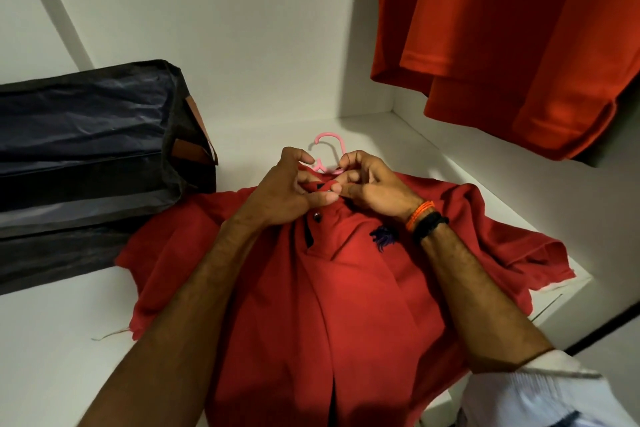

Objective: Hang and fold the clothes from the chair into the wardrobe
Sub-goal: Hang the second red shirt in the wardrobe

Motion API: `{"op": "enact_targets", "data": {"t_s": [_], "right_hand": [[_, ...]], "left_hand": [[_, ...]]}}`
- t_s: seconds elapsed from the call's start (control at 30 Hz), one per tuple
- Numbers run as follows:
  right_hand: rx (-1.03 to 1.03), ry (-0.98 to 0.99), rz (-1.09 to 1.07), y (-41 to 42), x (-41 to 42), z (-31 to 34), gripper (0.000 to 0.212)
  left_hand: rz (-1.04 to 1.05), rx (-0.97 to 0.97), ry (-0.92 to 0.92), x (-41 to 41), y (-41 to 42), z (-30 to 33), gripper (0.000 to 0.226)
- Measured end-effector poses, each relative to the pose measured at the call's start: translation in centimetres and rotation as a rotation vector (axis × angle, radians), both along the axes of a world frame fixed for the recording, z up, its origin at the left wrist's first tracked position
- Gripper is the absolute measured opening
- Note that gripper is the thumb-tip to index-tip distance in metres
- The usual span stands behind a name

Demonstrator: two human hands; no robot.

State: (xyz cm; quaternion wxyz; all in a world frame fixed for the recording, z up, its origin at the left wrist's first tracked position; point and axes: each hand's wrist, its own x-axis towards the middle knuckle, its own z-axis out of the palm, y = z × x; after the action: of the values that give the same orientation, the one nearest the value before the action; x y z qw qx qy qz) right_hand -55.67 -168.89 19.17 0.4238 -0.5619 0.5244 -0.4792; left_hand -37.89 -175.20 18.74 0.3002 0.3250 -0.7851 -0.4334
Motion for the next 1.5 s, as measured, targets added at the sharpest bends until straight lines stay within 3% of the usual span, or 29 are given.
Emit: {"op": "enact_targets", "data": {"t_s": [0.13, 0.27, 0.37, 0.5, 0.57, 0.7, 0.77, 0.83, 1.07, 1.2, 1.37, 1.5], "right_hand": [[-0.051, -0.016, -0.047, 0.0, 0.0, -0.2, 0.025], [-0.116, 0.177, -0.205, -0.3, -0.3, -0.9, 0.025], [-0.107, 0.192, -0.207, -0.3, -0.4, -1.2, 0.026], [-0.156, 0.086, -0.428, -1.0, -0.6, -1.0, 0.027], [-0.185, 0.283, -0.612, -1.5, -1.4, -0.4, 0.017], [-0.061, 0.795, -0.637, -2.3, -2.5, 0.9, 0.037], [0.036, 0.871, -0.556, -3.0, -2.4, 1.1, 0.044], [0.133, 0.851, -0.498, -3.2, -2.2, 1.5, 0.043], [0.248, 0.752, -0.445, -2.3, -1.9, 2.4, 0.045], [0.124, 0.688, -0.541, -0.9, -1.7, 2.6, 0.024], [-0.134, 0.681, -0.595, 2.2, -0.4, 4.6, 0.012], [-0.268, 0.740, -0.602, 5.0, 0.2, 6.2, 0.029]], "left_hand": [[0.063, -0.068, -0.024, -0.1, 0.0, 0.0, 0.067], [0.125, -0.202, -0.110, 0.1, 0.2, 0.0, 0.072], [0.152, -0.192, -0.161, 0.5, 0.1, 0.2, 0.070], [0.288, -0.184, 0.022, 0.5, -0.3, 1.0, 0.041], [0.469, -0.261, 0.031, 0.3, -0.8, 1.8, 0.028], [0.583, -0.273, -0.333, -1.1, -2.6, 3.1, 0.048], [0.548, -0.174, -0.563, -2.0, -3.0, 3.4, 0.062], [0.499, -0.103, -0.661, -2.5, -2.9, 3.3, 0.066], [0.469, -0.053, -0.552, -1.8, -1.9, 2.2, 0.041], [0.479, -0.101, -0.433, -1.0, -0.8, 3.0, 0.024], [0.471, -0.204, -0.271, 0.3, 1.6, 5.4, 0.030], [0.458, -0.297, -0.137, 1.2, 3.8, 6.6, 0.032]]}}
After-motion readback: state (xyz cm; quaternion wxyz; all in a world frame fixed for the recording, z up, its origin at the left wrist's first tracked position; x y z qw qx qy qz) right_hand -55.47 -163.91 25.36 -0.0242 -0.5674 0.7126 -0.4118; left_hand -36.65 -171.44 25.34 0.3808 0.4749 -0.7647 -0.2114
